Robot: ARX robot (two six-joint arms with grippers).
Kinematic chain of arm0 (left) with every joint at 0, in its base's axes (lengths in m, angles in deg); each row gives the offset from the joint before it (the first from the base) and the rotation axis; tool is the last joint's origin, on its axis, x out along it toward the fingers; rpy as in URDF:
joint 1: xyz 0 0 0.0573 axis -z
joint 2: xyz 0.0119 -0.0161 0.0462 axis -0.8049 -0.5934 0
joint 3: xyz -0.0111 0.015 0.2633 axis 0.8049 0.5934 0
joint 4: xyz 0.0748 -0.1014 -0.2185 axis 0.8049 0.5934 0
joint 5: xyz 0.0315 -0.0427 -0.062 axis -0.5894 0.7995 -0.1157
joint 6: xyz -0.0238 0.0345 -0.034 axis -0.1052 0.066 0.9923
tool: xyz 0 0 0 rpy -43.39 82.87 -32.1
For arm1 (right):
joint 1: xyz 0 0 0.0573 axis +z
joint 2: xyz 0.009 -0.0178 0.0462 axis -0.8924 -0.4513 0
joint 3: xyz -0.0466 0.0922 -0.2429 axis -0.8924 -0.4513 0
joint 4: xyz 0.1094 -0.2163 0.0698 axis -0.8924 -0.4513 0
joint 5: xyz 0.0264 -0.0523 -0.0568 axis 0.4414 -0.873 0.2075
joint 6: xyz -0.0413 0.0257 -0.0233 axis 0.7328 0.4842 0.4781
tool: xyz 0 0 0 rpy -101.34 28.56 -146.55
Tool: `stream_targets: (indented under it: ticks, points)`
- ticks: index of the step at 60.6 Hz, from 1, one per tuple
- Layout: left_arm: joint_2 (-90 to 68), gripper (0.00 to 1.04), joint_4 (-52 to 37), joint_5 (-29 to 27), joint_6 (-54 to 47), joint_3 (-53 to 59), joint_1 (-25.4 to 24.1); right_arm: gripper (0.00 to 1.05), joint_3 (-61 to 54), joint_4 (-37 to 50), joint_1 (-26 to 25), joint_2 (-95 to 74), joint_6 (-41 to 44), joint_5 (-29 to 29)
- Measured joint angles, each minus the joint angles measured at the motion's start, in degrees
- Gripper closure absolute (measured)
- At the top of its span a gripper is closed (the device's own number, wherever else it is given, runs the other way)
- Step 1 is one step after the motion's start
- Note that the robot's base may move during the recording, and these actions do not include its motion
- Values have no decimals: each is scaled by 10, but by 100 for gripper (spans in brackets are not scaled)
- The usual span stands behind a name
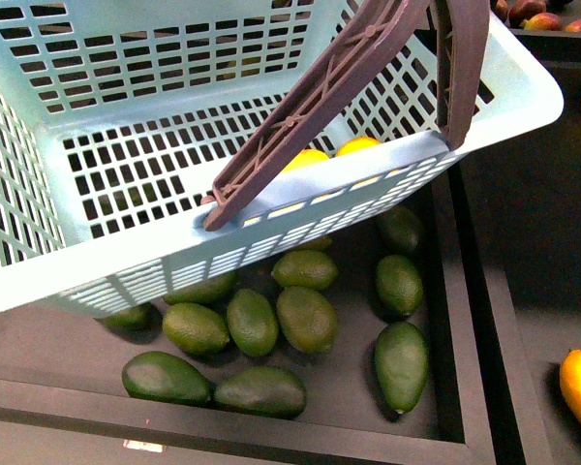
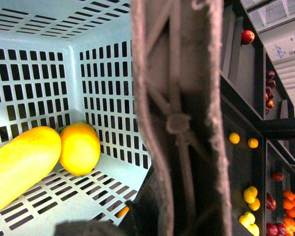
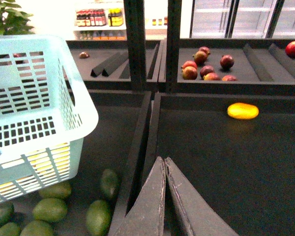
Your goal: Pick lemon and mango into basket
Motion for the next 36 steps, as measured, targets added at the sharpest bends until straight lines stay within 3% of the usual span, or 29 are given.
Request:
stream_targets:
  ticks: [16,36]
  points:
    - [0,100,0,0,1,0,0,101,0,-8,0,21,0,0]
    - [0,100,0,0,0,0,0,44,0,-8,0,21,0,0]
